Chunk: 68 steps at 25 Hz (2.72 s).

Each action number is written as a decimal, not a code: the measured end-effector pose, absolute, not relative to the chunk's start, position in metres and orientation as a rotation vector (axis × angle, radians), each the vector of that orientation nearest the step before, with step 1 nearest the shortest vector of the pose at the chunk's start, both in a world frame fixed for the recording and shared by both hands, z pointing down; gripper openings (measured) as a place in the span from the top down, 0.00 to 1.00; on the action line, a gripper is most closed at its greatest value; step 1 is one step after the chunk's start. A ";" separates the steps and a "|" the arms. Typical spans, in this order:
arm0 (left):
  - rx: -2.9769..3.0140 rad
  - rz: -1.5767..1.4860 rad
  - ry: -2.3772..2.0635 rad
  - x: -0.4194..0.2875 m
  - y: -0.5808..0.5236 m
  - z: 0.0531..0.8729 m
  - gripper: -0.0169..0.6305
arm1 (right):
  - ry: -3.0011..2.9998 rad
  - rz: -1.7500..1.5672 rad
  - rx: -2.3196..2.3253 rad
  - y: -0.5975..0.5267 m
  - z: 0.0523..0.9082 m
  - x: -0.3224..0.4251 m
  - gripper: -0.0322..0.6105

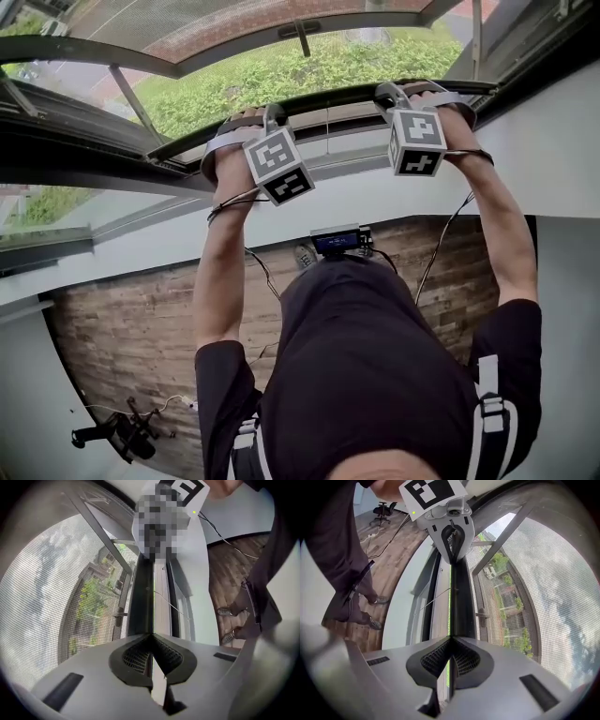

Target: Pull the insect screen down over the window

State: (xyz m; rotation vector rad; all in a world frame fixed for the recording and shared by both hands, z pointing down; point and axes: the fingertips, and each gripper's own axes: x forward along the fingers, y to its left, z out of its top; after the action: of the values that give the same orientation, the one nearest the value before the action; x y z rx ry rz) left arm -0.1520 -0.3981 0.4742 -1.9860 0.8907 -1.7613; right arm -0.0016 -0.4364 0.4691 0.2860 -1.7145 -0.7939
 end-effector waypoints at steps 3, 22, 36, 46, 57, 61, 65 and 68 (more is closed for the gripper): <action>-2.009 -1.797 0.872 -0.152 -0.396 0.498 0.95 | -1.706 -0.743 0.251 -0.431 0.490 0.000 0.92; -2.107 -1.910 0.828 -0.151 -0.387 0.580 0.95 | -1.705 -0.632 0.169 -0.424 0.571 -0.003 0.92; -2.118 -1.941 0.813 -0.153 -0.388 0.605 0.95 | -1.710 -0.590 0.153 -0.425 0.595 -0.005 0.92; -2.039 -1.906 0.893 -0.155 -0.393 0.628 0.95 | -1.730 -0.563 0.170 -0.427 0.617 -0.007 0.92; -2.029 -1.865 0.927 -0.155 -0.390 0.627 0.95 | -1.702 -0.639 0.222 -0.428 0.618 -0.009 0.92; -2.016 -1.859 0.926 -0.155 -0.388 0.621 0.95 | -1.662 -0.663 0.179 -0.421 0.613 -0.007 0.92; -2.011 -1.875 0.926 -0.155 -0.390 0.622 0.95 | -1.658 -0.666 0.222 -0.428 0.617 -0.006 0.92; -1.995 -1.915 0.910 -0.159 -0.388 0.631 0.95 | -1.678 -0.667 0.235 -0.430 0.624 -0.009 0.93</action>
State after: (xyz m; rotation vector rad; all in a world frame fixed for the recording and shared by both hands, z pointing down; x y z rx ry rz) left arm -0.1587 -0.3877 0.6309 -1.9946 0.9097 -1.9150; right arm -0.0092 -0.4304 0.6238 0.2355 -1.6778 -0.6666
